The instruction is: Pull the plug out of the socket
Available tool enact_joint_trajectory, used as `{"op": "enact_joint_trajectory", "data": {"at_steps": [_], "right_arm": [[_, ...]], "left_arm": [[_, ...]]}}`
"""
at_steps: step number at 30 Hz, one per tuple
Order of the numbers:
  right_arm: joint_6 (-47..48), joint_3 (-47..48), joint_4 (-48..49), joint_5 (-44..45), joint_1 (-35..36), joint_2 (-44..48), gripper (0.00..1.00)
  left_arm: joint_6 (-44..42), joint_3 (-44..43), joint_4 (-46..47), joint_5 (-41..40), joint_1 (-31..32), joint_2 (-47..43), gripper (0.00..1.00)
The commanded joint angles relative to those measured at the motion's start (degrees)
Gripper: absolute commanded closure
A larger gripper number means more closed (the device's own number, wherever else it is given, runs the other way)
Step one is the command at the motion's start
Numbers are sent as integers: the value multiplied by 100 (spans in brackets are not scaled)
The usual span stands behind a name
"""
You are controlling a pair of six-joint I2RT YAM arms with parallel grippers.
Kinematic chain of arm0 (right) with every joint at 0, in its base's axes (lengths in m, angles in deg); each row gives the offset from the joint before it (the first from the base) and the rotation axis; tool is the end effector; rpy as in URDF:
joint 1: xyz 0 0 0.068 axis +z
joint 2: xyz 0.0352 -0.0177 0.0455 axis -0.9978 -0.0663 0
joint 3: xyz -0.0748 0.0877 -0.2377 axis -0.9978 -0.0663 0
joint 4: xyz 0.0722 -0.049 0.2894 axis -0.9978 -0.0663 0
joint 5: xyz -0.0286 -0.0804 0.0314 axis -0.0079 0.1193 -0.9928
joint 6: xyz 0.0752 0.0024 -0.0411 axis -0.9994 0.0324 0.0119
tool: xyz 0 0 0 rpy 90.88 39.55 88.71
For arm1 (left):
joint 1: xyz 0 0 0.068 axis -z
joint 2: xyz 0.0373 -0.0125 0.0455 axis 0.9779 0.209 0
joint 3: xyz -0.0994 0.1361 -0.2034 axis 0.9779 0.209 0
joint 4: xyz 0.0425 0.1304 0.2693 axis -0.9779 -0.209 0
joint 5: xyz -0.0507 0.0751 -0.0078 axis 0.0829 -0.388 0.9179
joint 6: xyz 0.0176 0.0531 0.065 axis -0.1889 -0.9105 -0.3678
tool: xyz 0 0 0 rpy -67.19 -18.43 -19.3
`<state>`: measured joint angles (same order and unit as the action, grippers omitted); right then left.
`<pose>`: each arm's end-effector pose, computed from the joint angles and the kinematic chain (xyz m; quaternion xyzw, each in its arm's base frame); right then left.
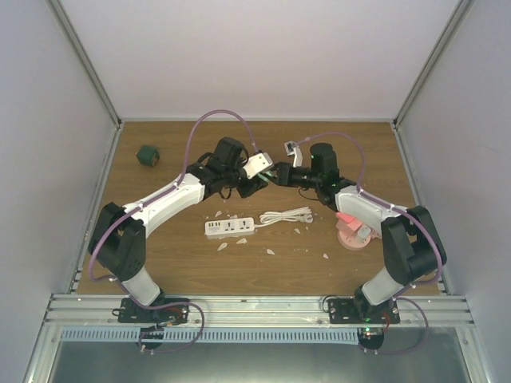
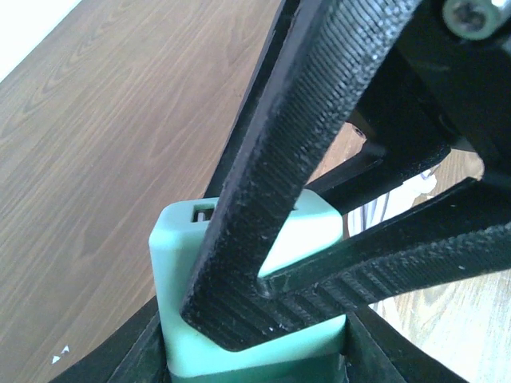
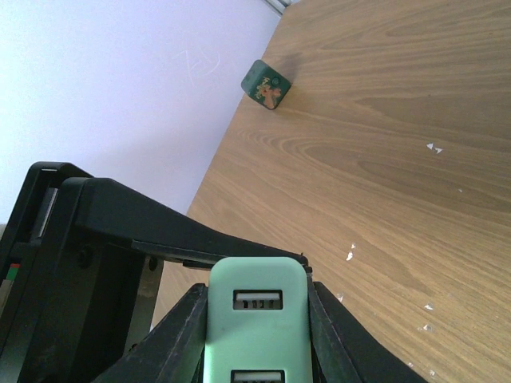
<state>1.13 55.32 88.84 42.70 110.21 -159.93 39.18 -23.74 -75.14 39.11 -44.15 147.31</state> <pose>0.3561 0.2136 0.1934 -0.0696 0.7994 0.5314 0.2715 0.3518 -0.2621 0.2197 0.4743 0.7716 -0.1771 0.3851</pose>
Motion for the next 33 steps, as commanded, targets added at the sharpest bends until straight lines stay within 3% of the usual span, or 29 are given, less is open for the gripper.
{"op": "enact_joint_trajectory", "data": {"at_steps": [1,4,14,22,33], "right_arm": [[64,-132,150,-107,-14,42,66],[188,-165,182,-68,-56,95,47],[1123,-331,405,-120,-241,510,1],[1969,-225,211,-142,-253,571,0],[2550,-230,140,-263,-263,618,0]], "left_arm": [[-38,-3,344,-19,-78,-67,67],[-79,123,304,112,-182,-183,69],[-38,555,139,580,-845,-510,69],[-109,703,-254,912,-2030,-705,67],[-829,915,-624,1002,-4244,-511,66]]}}
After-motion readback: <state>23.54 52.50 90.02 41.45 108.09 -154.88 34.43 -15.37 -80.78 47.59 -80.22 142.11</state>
